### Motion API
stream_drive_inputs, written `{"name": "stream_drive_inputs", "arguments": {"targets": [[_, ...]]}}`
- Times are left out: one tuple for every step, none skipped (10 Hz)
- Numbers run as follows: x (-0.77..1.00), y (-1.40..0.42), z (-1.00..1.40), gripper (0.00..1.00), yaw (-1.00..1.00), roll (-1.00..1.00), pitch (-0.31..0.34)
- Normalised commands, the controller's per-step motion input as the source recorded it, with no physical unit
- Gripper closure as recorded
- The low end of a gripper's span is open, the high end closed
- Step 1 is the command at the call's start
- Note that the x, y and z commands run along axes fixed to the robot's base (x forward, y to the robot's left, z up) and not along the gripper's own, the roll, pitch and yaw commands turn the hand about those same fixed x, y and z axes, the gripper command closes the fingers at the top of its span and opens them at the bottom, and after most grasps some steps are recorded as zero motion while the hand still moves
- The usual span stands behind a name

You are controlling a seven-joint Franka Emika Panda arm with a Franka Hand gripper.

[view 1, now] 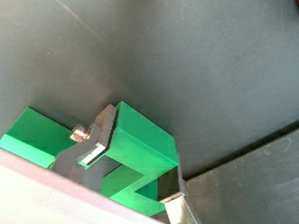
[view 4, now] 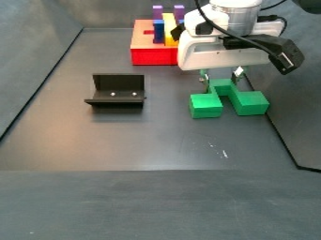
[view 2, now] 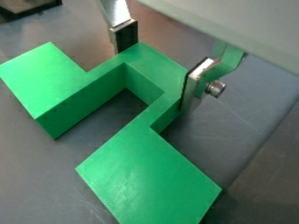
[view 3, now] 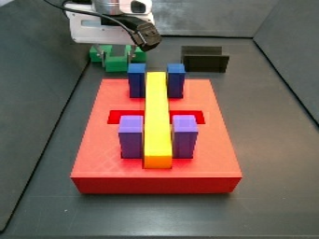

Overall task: Pick up the green object. Move up. Place the green object on the fixture. Regrasp the green object. Move to above the board. Insert the green object.
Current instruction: Pick up the green object.

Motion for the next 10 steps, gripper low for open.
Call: {"name": "stream_drive_inputs", "arguments": {"targets": [[0.00,0.00,0.00,1.00,0.00,0.00,0.000],[0.00,0.00,0.00,1.00,0.00,0.00,0.000],[0.00,0.00,0.00,1.00,0.00,0.00,0.000],[0.00,0.00,0.00,1.00,0.00,0.00,0.000],[0.00,0.00,0.00,1.00,0.00,0.00,0.000],[0.00,0.00,0.00,1.00,0.00,0.00,0.000],[0.00,0.00,0.00,1.00,0.00,0.00,0.000],[0.00,0.00,0.00,1.00,0.00,0.00,0.000],[0.00,0.00,0.00,1.00,0.00,0.00,0.000],[0.00,0.00,0.00,1.00,0.00,0.00,0.000]]}}
